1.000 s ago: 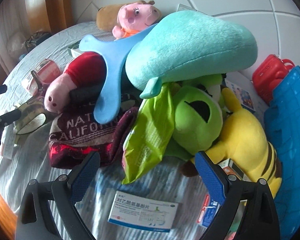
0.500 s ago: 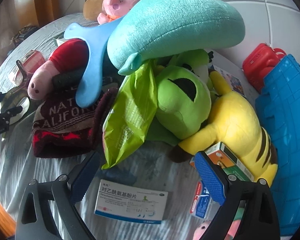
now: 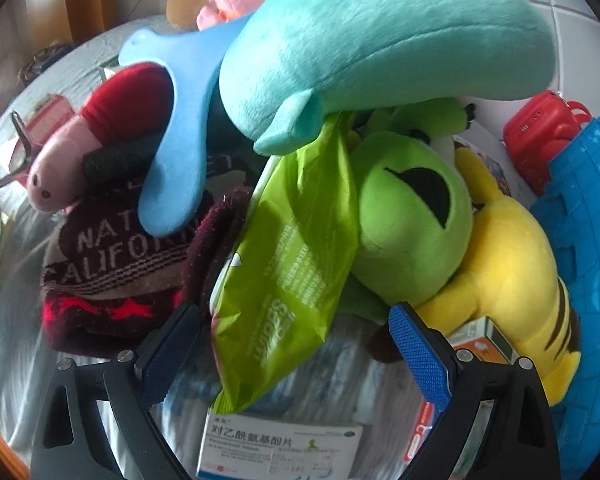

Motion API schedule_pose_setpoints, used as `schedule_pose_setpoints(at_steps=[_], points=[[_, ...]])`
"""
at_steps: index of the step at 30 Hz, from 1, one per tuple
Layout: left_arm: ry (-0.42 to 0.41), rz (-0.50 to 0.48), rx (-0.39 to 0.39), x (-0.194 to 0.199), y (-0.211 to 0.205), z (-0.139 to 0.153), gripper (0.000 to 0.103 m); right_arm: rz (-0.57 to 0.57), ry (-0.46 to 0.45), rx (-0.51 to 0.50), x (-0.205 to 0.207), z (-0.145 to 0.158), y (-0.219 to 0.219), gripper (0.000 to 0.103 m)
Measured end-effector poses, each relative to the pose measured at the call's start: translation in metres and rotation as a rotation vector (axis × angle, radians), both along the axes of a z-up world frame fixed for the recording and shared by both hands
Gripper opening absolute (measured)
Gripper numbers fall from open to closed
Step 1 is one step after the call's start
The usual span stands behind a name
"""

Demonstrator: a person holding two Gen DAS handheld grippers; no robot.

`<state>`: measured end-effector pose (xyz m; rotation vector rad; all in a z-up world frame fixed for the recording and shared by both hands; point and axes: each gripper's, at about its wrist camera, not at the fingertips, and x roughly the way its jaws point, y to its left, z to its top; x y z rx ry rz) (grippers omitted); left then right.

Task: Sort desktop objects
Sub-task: 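Grasp the clear tape roll with the left tool while the right tool grasps the green snack bag, then carry the tape roll and green bag to the blue crate and release them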

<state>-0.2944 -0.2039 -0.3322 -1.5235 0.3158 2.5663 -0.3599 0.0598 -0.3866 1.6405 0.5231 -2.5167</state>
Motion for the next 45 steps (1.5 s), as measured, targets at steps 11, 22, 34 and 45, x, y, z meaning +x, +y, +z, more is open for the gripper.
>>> schedule_pose_setpoints(at_steps=[11, 22, 34, 45], points=[[0.021, 0.029, 0.002, 0.008, -0.005, 0.021, 0.041, -0.038, -0.072, -0.111, -0.026, -0.010, 0.003, 0.047], [0.072, 0.020, 0.013, 0.011, 0.013, 0.044, 0.041, -0.027, -0.134, -0.259, 0.023, 0.026, 0.023, 0.039], [0.118, -0.009, 0.023, 0.032, 0.048, 0.072, 0.041, -0.043, -0.094, -0.319, 0.068, 0.069, 0.073, 0.038], [0.189, -0.047, 0.011, 0.044, 0.101, 0.116, 0.041, -0.058, 0.004, -0.347, 0.097, 0.115, 0.117, 0.037]])
